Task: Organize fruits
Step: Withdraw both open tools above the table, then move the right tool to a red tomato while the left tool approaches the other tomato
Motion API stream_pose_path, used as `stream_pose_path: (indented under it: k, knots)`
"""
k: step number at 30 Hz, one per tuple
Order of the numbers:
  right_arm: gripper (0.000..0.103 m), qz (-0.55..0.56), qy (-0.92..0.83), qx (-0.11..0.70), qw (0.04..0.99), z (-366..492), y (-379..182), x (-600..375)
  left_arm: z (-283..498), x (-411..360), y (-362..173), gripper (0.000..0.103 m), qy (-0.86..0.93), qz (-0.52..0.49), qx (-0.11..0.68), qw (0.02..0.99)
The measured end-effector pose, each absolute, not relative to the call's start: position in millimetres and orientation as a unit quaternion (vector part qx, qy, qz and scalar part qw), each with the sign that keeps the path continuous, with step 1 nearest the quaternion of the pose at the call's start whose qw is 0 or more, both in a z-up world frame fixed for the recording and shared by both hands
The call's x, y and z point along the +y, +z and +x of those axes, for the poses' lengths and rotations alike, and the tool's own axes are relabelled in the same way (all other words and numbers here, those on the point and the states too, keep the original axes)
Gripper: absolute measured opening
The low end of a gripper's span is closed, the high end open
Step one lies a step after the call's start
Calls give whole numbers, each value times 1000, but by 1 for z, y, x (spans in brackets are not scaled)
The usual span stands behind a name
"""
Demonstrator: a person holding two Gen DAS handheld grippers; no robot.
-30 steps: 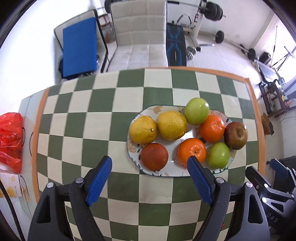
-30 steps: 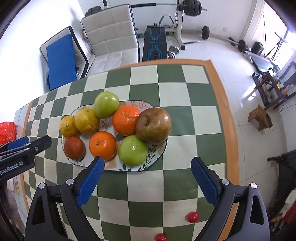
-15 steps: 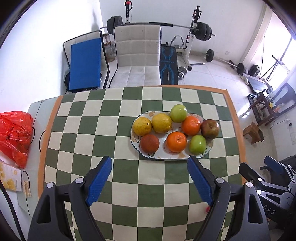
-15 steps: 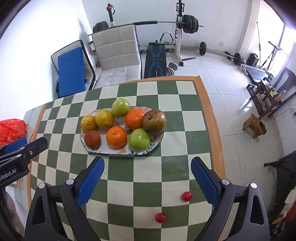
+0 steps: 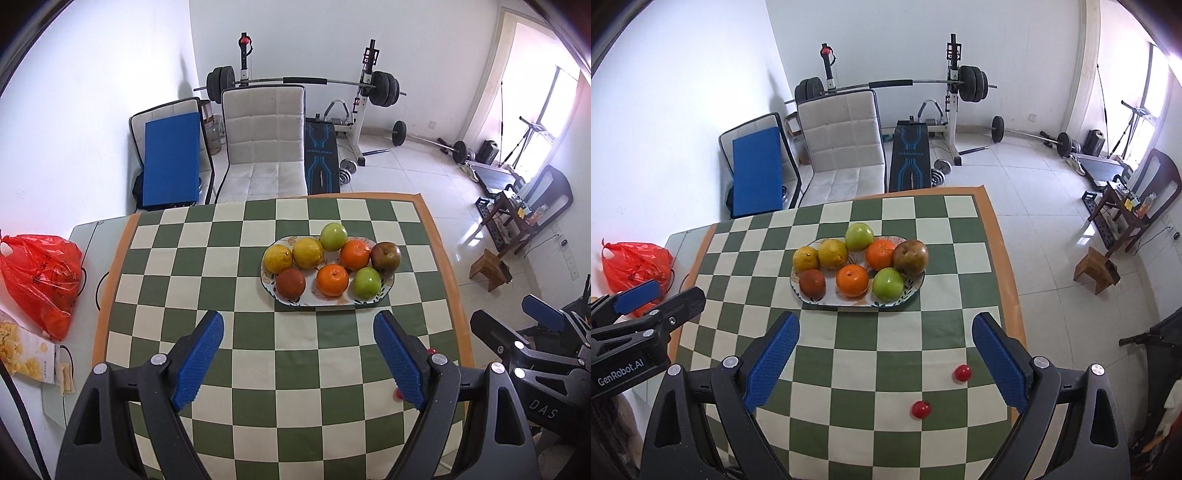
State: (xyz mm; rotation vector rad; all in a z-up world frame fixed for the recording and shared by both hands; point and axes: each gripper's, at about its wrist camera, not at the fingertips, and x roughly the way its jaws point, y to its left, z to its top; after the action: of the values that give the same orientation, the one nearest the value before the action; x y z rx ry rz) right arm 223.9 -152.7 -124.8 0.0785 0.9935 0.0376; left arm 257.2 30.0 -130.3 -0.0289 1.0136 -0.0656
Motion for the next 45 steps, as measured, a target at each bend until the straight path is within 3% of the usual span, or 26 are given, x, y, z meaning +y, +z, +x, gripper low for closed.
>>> stream_pose_path:
  k: [14, 16, 17, 20, 28, 33, 37, 39, 41, 45]
  knots:
    - [97, 60, 23, 457, 887, 201, -105, -157, 237, 24, -121, 83, -32, -13, 469, 882]
    - [98, 79, 24, 464, 882, 203, -111, -166, 240, 22, -129, 92, -32, -13, 479, 877]
    - [100, 85, 22, 470, 878, 205, -116, -171, 244, 20, -136, 103, -33, -13, 487, 873]
    - [100, 113, 5, 506, 855, 211, -152, -196, 252, 13, -160, 103, -21, 2, 510, 860]
    - [97, 232, -45, 619, 749, 209, -310, -274, 268, -27, -256, 103, -27, 61, 599, 798]
    - [72, 240, -58, 635, 732, 229, -373, -296, 280, -64, -316, 103, -25, 117, 638, 760]
    - [58, 231, -52, 646, 726, 248, -406, -295, 288, -84, -354, 103, -27, 139, 665, 733]
    - [39, 217, -44, 656, 722, 254, -420, -291, 290, -90, -368, 103, -32, 138, 680, 720]
    - [33, 201, -40, 659, 724, 254, -422, -288, 290, -96, -378, 103, -40, 132, 695, 706]
    - [33, 203, -43, 644, 736, 238, -404, -294, 281, -117, -390, 103, -83, 140, 709, 686]
